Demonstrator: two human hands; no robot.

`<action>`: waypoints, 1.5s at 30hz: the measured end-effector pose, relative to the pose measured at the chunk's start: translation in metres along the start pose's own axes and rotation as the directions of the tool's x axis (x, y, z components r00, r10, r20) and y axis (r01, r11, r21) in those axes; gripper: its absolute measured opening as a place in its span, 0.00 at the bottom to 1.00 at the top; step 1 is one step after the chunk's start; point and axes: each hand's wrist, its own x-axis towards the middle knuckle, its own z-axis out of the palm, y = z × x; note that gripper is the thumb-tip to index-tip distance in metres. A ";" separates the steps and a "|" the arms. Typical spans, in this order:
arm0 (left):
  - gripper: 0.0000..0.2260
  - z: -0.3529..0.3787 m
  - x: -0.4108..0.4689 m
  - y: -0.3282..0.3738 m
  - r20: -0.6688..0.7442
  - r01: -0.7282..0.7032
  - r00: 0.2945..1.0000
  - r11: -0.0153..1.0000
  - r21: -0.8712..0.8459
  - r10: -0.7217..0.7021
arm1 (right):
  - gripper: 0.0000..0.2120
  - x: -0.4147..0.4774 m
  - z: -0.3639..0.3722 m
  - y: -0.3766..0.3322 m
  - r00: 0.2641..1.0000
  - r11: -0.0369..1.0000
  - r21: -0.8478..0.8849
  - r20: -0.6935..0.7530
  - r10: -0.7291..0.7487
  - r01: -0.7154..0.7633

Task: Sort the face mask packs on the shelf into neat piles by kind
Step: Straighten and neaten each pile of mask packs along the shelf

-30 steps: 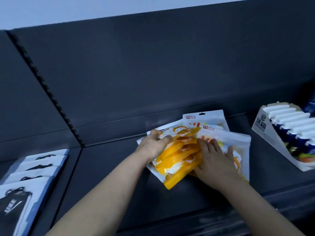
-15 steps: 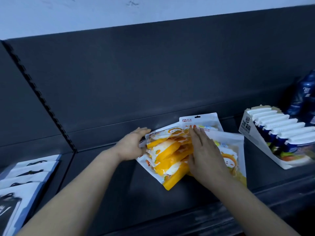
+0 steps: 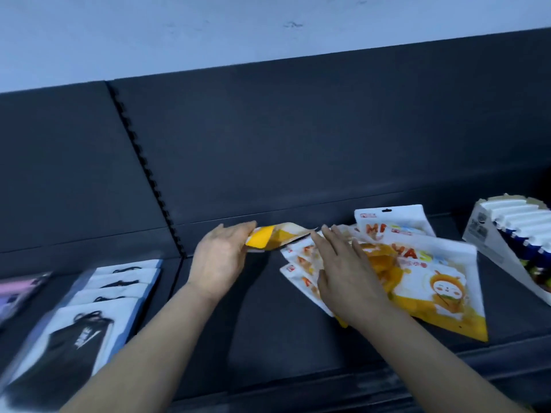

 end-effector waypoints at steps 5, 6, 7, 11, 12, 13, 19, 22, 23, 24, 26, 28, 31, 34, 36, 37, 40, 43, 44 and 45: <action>0.17 -0.006 -0.051 -0.023 0.585 -0.092 0.811 0.990 0.112 0.009 | 0.26 0.014 0.023 -0.037 0.997 0.998 -0.048 0.074 -0.033 0.037; 0.19 -0.003 -0.060 -0.022 0.683 -0.043 0.729 0.994 0.105 -0.041 | 0.26 0.015 0.025 -0.041 0.996 0.998 -0.060 0.089 -0.027 0.032; 0.22 0.000 -0.066 -0.022 0.734 0.014 0.673 0.993 0.113 -0.093 | 0.27 0.016 0.027 -0.043 0.995 0.996 -0.083 0.102 -0.017 0.025; 0.25 0.001 -0.062 -0.019 0.746 0.095 0.642 0.985 0.147 -0.173 | 0.27 0.022 0.029 -0.039 0.989 0.979 -0.197 0.126 0.077 -0.051; 0.24 0.001 -0.059 -0.017 0.743 0.093 0.643 0.982 0.163 -0.184 | 0.26 0.023 0.030 -0.036 0.986 0.971 -0.229 0.128 0.105 -0.074; 0.23 0.003 -0.057 -0.016 0.742 0.091 0.641 0.980 0.179 -0.195 | 0.27 0.023 0.031 -0.034 0.983 0.961 -0.260 0.132 0.131 -0.093; 0.22 0.013 -0.055 -0.022 0.744 0.147 0.617 0.967 0.209 -0.255 | 0.33 0.034 0.033 -0.025 0.954 0.908 -0.384 0.169 0.247 -0.167; 0.23 0.014 -0.051 -0.017 0.729 0.180 0.624 0.960 0.215 -0.280 | 0.39 0.042 0.036 -0.021 0.929 0.896 -0.379 0.185 0.319 -0.232; 0.24 0.013 -0.048 -0.014 0.709 0.204 0.643 0.957 0.205 -0.289 | 0.40 0.043 0.036 -0.020 0.921 0.893 -0.373 0.193 0.338 -0.250; 0.25 0.013 -0.045 -0.010 0.685 0.223 0.669 0.957 0.184 -0.288 | 0.40 0.043 0.036 -0.017 0.912 0.892 -0.368 0.206 0.354 -0.263; 0.25 0.013 -0.038 -0.003 0.656 0.232 0.710 0.965 0.125 -0.256 | 0.41 0.043 0.034 -0.012 0.894 0.883 -0.370 0.227 0.386 -0.287; 0.25 0.010 -0.032 0.006 0.650 0.224 0.727 0.971 0.082 -0.222 | 0.42 0.043 0.033 -0.007 0.873 0.875 -0.371 0.253 0.418 -0.312; 0.24 0.009 -0.024 0.019 0.646 0.241 0.729 0.968 0.064 -0.225 | 0.41 0.042 0.026 0.000 0.858 0.888 -0.333 0.299 0.419 -0.317; 0.24 0.013 -0.021 0.024 0.641 0.316 0.714 0.947 0.063 -0.282 | 0.33 0.039 0.016 0.008 0.878 0.912 -0.309 0.309 0.365 -0.271; 0.24 0.012 -0.022 0.024 0.599 0.406 0.719 0.912 0.050 -0.353 | 0.31 0.037 0.006 0.013 0.910 0.929 -0.282 0.269 0.317 -0.240; 0.24 0.009 -0.023 0.024 0.554 0.456 0.730 0.889 0.041 -0.400 | 0.30 0.036 0.000 0.014 0.936 0.938 -0.272 0.217 0.278 -0.215; 0.26 -0.008 -0.022 0.018 0.302 0.621 0.760 0.780 -0.076 -0.575 | 0.31 0.037 -0.010 0.006 0.995 0.974 -0.215 0.041 0.088 -0.078; 0.22 -0.032 -0.023 0.001 0.093 0.702 0.710 0.692 -0.168 -0.698 | 0.32 0.036 0.003 -0.018 0.982 0.976 -0.120 -0.028 -0.188 0.184; 0.20 -0.041 -0.028 -0.007 0.081 0.716 0.696 0.680 -0.156 -0.714 | 0.30 0.035 0.013 -0.029 0.956 0.953 -0.111 -0.054 -0.289 0.282; 0.18 -0.050 -0.033 -0.013 0.086 0.727 0.685 0.672 -0.143 -0.723 | 0.28 0.034 0.024 -0.041 0.929 0.930 -0.107 -0.083 -0.361 0.352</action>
